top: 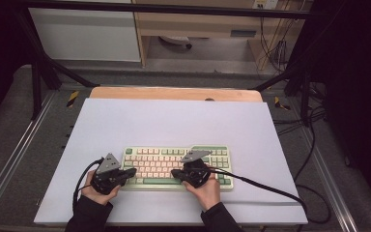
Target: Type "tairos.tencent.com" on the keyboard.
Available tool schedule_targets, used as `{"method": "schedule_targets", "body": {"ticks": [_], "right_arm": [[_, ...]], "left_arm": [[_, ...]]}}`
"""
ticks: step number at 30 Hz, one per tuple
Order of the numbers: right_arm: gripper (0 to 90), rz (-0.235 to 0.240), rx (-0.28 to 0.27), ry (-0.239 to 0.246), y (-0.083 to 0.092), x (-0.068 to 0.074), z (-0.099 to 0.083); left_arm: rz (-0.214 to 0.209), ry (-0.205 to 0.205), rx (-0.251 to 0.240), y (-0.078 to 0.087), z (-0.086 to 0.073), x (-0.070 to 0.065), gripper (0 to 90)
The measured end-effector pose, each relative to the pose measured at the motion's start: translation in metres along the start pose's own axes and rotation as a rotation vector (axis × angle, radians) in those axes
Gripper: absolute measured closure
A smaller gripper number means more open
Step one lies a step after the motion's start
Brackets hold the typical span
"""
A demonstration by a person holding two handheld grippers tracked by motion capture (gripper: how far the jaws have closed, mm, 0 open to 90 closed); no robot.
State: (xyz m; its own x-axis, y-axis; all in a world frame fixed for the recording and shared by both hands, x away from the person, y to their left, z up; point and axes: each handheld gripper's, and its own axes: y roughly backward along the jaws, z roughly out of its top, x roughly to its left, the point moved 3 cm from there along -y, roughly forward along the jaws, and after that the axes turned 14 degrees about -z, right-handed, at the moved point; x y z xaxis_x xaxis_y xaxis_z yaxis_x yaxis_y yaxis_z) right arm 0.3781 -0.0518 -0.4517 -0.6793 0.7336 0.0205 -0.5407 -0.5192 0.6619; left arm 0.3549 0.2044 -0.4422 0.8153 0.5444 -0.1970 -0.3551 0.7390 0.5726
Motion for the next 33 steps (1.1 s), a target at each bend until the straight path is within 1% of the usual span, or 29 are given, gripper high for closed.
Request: {"method": "schedule_targets", "body": {"ticks": [1, 5, 10, 14, 16, 19, 21, 24, 25, 29, 31, 33], "right_arm": [[90.0, -0.005, 0.007, 0.003, -0.001, 0.0, -0.001], [90.0, -0.003, 0.002, 0.003, -0.001, 0.0, -0.001], [90.0, -0.005, -0.019, 0.003, 0.007, -0.002, 0.003], [89.2, -0.021, -0.04, 0.0, 0.016, -0.007, 0.007], [88.5, -0.027, -0.049, -0.011, 0.021, -0.012, 0.007], [85.9, -0.026, -0.062, -0.03, 0.029, -0.021, 0.006], [83.1, -0.035, -0.065, -0.028, 0.032, -0.025, 0.005], [76.9, -0.037, -0.068, -0.027, 0.038, -0.03, 0.004], [73.3, -0.036, -0.068, -0.028, 0.04, -0.032, 0.003], [59.5, -0.066, -0.072, -0.013, 0.049, -0.043, -0.002], [53.2, -0.064, -0.07, -0.023, 0.053, -0.048, -0.005], [43.7, -0.078, -0.077, -0.031, 0.058, -0.054, -0.008]], "left_arm": [[0.0, 0.0, 0.0, 0.0, 0.0, 0.0, 89.8], [-0.001, 0.0, 0.0, 0.0, 0.0, 0.0, 89.8], [-0.003, -0.001, -0.001, 0.001, 0.0, 0.0, 89.7], [-0.008, -0.004, -0.006, 0.002, 0.001, 0.0, 89.2], [-0.022, -0.009, 0.0, 0.002, 0.001, -0.001, 88.2], [-0.028, -0.008, 0.002, 0.002, 0.002, -0.001, 85.3], [-0.025, -0.01, 0.009, 0.001, 0.002, -0.001, 81.3], [-0.029, -0.007, 0.013, 0.002, 0.002, 0.0, 73.7], [-0.028, -0.008, 0.014, 0.003, 0.003, 0.0, 70.6], [-0.025, -0.013, 0.016, 0.006, 0.001, 0.003, 56.8], [-0.025, -0.013, 0.017, 0.009, 0.001, 0.004, 52.6], [-0.027, -0.011, 0.017, 0.011, 0.0, 0.005, 47.4]]}}
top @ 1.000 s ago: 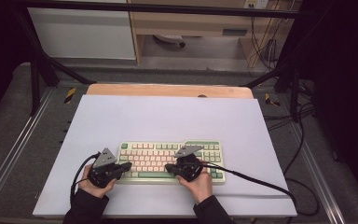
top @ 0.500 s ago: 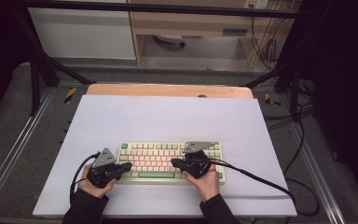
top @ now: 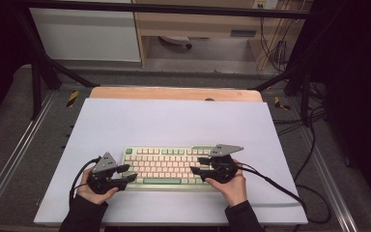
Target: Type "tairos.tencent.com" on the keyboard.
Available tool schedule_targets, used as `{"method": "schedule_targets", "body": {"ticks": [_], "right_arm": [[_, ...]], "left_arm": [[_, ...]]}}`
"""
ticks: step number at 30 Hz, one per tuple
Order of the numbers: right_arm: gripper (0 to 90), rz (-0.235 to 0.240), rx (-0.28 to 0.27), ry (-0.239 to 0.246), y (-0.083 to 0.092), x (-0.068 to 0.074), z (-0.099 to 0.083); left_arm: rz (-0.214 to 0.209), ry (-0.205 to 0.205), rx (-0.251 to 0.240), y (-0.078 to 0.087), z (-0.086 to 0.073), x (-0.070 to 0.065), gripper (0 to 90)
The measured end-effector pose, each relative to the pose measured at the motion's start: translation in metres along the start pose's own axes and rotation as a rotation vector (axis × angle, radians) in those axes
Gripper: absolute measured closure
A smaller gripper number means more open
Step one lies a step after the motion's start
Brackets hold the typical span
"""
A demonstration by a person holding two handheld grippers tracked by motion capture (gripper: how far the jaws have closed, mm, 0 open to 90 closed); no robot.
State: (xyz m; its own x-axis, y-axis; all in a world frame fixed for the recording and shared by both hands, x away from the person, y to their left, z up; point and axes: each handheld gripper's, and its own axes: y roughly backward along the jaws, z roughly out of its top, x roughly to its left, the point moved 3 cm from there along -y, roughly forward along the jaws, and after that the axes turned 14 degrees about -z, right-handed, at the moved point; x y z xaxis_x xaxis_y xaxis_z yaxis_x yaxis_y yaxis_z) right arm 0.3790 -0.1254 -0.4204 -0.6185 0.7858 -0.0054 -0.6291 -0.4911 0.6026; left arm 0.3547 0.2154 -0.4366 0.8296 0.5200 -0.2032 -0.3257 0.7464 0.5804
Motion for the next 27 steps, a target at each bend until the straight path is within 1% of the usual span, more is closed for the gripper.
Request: {"method": "schedule_targets", "body": {"ticks": [2, 5, 6, 7, 11, 12, 13, 16, 20, 22, 23, 24, 27], "right_arm": [[37.7, -0.006, 0.007, -0.013, 0.004, -0.006, -0.004], [28.2, -0.01, 0.012, -0.019, 0.011, -0.015, -0.01], [25.9, -0.015, 0.011, -0.025, 0.013, -0.018, -0.012], [23.0, -0.024, 0.003, -0.021, 0.015, -0.022, -0.015], [14.2, -0.042, 0.004, -0.032, 0.02, -0.032, -0.025], [12.8, -0.041, 0.006, -0.035, 0.021, -0.034, -0.028], [11.8, -0.041, 0.021, -0.043, 0.022, -0.036, -0.031], [8.3, -0.049, 0.021, -0.055, 0.024, -0.045, -0.042], [4.6, -0.054, 0.01, -0.084, 0.029, -0.053, -0.053], [3.4, -0.062, 0.015, -0.091, 0.031, -0.056, -0.06], [2.2, -0.066, 0.02, -0.092, 0.031, -0.057, -0.063], [1.4, -0.069, 0.036, -0.096, 0.033, -0.059, -0.066], [1.3, -0.084, 0.037, -0.09, 0.036, -0.062, -0.072]], "left_arm": [[0.009, -0.001, 0.0, 0.002, -0.001, 0.001, 41.7], [0.018, -0.003, 0.003, 0.005, -0.004, 0.003, 34.5], [0.015, -0.001, 0.004, 0.006, -0.005, 0.004, 32.0], [0.013, 0.001, 0.005, 0.007, -0.005, 0.005, 29.3], [0.004, -0.009, 0.009, 0.011, -0.01, 0.006, 20.1], [0.007, -0.013, 0.008, 0.012, -0.011, 0.006, 17.1], [0.01, -0.013, 0.011, 0.013, -0.013, 0.006, 14.3], [0.017, -0.016, 0.017, 0.015, -0.018, 0.007, 7.8], [0.018, -0.012, 0.019, 0.018, -0.023, 0.009, 5.6], [0.016, -0.009, 0.018, 0.019, -0.025, 0.01, 5.3], [0.018, -0.008, 0.017, 0.02, -0.026, 0.011, 5.2], [0.019, -0.007, 0.018, 0.02, -0.026, 0.011, 5.1], [0.02, -0.003, 0.021, 0.021, -0.029, 0.013, 4.9]]}}
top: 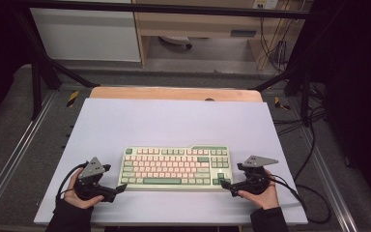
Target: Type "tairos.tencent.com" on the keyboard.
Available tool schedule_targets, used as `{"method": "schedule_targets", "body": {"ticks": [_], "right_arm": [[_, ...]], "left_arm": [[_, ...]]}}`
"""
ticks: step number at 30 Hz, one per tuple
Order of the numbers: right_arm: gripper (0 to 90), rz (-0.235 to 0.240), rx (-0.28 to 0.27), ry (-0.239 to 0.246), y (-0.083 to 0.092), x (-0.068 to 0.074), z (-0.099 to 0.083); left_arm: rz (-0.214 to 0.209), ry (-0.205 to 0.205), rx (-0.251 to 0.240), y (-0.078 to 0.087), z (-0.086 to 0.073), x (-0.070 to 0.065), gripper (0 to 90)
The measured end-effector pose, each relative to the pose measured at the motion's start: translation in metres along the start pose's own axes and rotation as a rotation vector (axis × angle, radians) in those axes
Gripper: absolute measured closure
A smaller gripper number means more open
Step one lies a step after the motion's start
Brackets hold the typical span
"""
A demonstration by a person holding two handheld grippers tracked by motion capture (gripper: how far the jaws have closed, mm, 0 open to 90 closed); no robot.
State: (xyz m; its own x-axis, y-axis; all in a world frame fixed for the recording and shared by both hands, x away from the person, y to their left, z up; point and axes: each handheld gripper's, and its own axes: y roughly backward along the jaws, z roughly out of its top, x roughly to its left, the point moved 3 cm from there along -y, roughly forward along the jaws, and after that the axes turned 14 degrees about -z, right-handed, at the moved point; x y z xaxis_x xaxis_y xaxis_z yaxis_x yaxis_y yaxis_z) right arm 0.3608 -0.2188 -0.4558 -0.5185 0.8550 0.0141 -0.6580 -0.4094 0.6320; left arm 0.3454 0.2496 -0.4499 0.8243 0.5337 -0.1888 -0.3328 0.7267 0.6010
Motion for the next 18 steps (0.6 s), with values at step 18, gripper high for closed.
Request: {"method": "schedule_targets", "body": {"ticks": [18], "right_arm": [[0.4, 0.03, -0.01, -0.035, 0.008, -0.01, -0.014]], "left_arm": [[-0.012, 0.006, 0.011, -0.002, -0.006, 0.001, 5.4]]}}
